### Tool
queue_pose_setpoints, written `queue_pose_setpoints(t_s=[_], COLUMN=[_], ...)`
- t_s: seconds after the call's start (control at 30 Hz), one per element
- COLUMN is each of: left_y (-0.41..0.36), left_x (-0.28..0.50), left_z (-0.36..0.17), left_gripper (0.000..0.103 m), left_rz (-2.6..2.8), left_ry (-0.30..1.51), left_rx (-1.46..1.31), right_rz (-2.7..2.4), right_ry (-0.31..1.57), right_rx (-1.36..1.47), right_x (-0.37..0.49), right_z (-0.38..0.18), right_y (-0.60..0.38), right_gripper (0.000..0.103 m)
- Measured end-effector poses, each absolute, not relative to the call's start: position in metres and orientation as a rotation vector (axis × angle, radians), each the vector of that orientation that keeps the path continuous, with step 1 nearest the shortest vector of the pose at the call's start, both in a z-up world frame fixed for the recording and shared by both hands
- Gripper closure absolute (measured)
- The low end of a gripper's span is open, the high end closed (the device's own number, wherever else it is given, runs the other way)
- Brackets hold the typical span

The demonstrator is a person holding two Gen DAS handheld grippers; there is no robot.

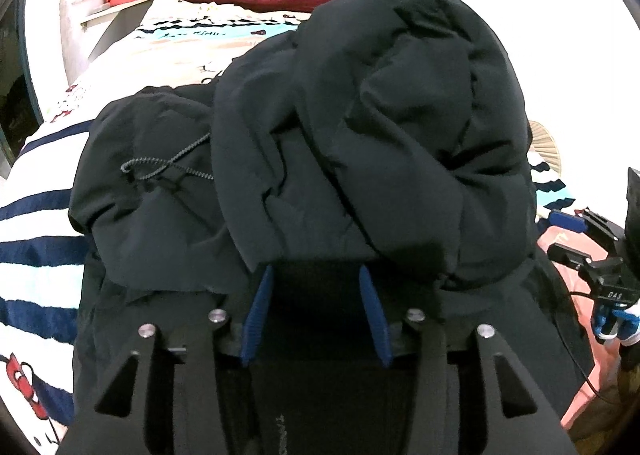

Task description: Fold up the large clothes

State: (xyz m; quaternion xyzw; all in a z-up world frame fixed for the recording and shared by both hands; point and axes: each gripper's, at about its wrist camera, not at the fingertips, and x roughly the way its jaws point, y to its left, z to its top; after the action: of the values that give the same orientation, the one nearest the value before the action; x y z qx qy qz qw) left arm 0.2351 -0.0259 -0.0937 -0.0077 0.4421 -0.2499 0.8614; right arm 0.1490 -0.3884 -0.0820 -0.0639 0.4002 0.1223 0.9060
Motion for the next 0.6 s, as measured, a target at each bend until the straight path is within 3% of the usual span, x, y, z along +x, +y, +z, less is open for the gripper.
queue_pose_setpoints(t_s=[0.6], left_y=[0.006], left_x=[0.252], left_z=[-0.043], left_gripper=[0.056], left_rz=[-0.493], left_ry=[0.882], left_rx=[0.020], right_rz=[0.282], right_ry=[0.753], right_rx=[-0.123], right_x=[0.173], right_z=[-0.034], right_y=[-0.398], right_gripper=[0.032])
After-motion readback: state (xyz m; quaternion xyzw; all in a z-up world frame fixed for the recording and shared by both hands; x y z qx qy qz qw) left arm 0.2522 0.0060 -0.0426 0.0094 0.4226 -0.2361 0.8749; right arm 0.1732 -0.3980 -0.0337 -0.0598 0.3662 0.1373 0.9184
